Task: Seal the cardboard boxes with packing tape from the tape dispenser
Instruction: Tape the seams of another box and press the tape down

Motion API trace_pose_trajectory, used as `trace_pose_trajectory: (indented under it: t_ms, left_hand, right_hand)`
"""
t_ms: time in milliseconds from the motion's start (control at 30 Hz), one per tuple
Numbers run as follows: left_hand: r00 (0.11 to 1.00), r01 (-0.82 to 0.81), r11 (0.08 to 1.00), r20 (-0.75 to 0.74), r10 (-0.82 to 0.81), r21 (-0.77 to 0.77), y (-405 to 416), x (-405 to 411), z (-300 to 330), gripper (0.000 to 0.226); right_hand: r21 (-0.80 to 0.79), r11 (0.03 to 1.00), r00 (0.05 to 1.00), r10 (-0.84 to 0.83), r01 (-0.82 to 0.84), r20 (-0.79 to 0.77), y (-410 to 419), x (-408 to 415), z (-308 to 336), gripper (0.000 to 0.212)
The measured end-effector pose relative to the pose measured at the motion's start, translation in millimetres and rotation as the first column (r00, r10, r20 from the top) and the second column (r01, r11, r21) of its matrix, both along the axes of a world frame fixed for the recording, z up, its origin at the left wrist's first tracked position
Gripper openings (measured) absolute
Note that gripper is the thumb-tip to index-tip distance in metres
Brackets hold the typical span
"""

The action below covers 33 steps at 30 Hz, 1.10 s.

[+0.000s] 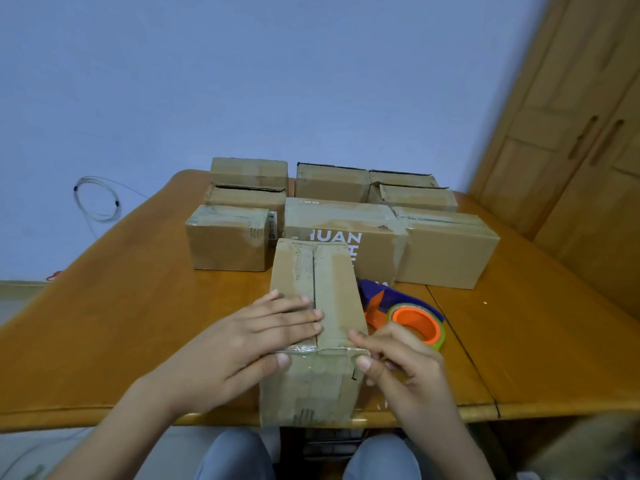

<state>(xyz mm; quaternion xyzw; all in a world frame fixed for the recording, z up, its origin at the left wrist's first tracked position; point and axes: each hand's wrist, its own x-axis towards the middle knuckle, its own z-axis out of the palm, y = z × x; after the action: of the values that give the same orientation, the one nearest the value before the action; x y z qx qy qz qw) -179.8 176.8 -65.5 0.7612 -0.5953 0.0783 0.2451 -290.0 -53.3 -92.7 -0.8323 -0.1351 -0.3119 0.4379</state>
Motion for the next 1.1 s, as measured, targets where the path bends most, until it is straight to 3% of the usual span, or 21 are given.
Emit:
trace_pose_trajectory:
  t_ms: [67, 133, 200, 267, 300, 367, 433, 533, 600, 700, 800, 900, 1000, 1100]
  left_hand:
    - [1.0, -0.007, 1.0, 0.011, 0.006, 0.013, -0.3, 1.9, 1.3, 0.044]
    - [1.0, -0.011, 1.0, 0.006, 0.011, -0.004, -1.5, 2.5, 2.8, 0.046]
    - [0.999, -0.005, 0.999, -0.036, 0.004, -0.052, -3.9, 3.2, 8.1, 0.048]
    - [0.994, -0.021, 0.993, -0.112, 0.009, -0.114, -9.0, 6.4, 16.1, 0.048]
    - [0.987, -0.047, 0.99, -0.161, 0.025, -0.132, -12.5, 9.6, 20.9, 0.047]
    - [0.966, -0.125, 0.986, -0.242, 0.095, -0.111, -20.9, 20.1, 30.3, 0.049]
    - [0.945, -0.227, 0.974, -0.245, 0.218, -0.01, -32.5, 35.2, 36.3, 0.057]
    - [0.911, -0.32, 0.921, -0.194, 0.363, 0.221, -51.7, 56.7, 38.8, 0.076]
    - [0.882, -0.3, 0.894, -0.261, 0.393, 0.332, -61.2, 62.6, 39.1, 0.075]
    - [0.838, -0.255, 0.906, -0.39, 0.382, 0.338, -64.9, 64.2, 36.3, 0.08]
    - [0.844, -0.246, 0.923, -0.402, 0.354, 0.296, -62.0, 63.1, 32.9, 0.087]
    - [0.854, -0.225, 0.93, -0.401, 0.332, 0.29, -61.4, 60.6, 30.2, 0.084]
    - [0.852, -0.196, 0.942, -0.429, 0.301, 0.271, -62.2, 55.4, 28.6, 0.08]
    - [0.857, -0.166, 0.952, -0.441, 0.268, 0.257, -66.9, 50.8, 26.7, 0.078]
  right_hand:
    - [0.066, 0.995, 0.995, 0.073, -0.068, -0.074, -5.0, -1.5, 4.8, 0.039]
    - [0.327, 0.936, 0.97, 0.188, -0.129, -0.155, -15.2, -1.1, 12.1, 0.06]
    - [0.421, 0.906, 0.983, 0.113, -0.042, -0.146, -32.5, 4.3, 19.2, 0.058]
    - [0.304, 0.933, 0.971, -0.137, 0.192, -0.194, -58.5, 20.6, 20.6, 0.026]
    - [0.16, 0.941, 0.937, -0.256, 0.298, -0.238, -73.6, 32.3, 19.9, 0.022]
    - [-0.229, 0.907, 0.835, -0.416, 0.353, -0.361, -100.2, 56.9, 16.7, 0.032]
    - [-0.503, 0.837, 0.703, -0.49, 0.215, -0.515, -115.8, 79.5, 14.3, 0.049]
    - [-0.601, 0.796, 0.646, -0.497, 0.074, -0.579, -119.0, 101.2, 19.2, 0.059]
    - [-0.626, 0.779, 0.636, -0.503, 0.039, -0.586, -118.0, 109.4, 21.5, 0.06]
    - [-0.682, 0.731, 0.598, -0.551, 0.011, -0.581, -118.1, 114.3, 11.4, 0.066]
    - [-0.631, 0.769, 0.633, -0.541, 0.105, -0.554, -120.5, 110.7, -3.9, 0.058]
    - [-0.493, 0.847, 0.742, -0.457, 0.196, -0.49, -131.2, 99.4, -4.4, 0.041]
    - [-0.328, 0.915, 0.868, -0.351, 0.237, -0.351, -141.4, 83.3, 11.3, 0.051]
    - [-0.259, 0.921, 0.927, -0.338, 0.29, -0.166, -146.9, 72.1, 40.5, 0.058]
